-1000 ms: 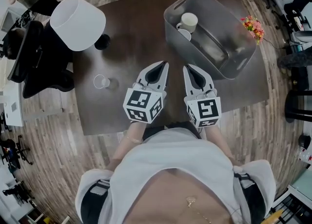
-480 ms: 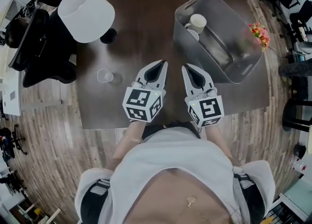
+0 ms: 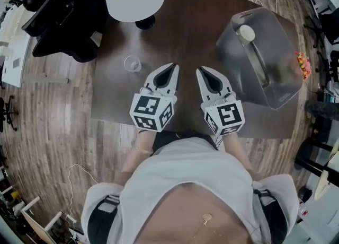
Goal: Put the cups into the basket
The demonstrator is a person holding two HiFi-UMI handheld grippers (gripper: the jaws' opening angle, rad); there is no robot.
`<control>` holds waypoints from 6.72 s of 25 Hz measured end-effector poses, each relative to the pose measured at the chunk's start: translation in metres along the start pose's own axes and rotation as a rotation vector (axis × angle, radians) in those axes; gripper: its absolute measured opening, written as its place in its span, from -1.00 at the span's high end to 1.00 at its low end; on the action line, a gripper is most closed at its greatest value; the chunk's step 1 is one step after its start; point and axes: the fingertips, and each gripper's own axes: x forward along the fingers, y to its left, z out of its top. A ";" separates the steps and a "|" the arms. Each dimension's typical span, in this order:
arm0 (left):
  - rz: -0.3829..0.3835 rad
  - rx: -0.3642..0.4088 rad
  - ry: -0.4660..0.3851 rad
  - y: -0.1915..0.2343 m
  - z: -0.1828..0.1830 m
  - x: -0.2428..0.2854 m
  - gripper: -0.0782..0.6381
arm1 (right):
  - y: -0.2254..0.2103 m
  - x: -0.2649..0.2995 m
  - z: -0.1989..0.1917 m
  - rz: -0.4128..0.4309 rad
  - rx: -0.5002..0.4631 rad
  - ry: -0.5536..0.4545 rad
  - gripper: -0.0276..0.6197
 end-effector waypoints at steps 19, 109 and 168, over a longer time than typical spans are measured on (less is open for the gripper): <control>0.357 -0.153 -0.084 0.155 -0.004 -0.113 0.75 | 0.148 0.126 0.003 0.415 -0.105 0.116 0.87; 0.224 -0.129 0.004 0.156 -0.022 -0.070 0.75 | 0.120 0.151 -0.033 0.389 -0.288 0.418 -0.14; -0.399 0.166 0.163 -0.123 0.030 0.072 0.75 | -0.041 -0.084 0.027 0.195 -0.199 0.437 -0.14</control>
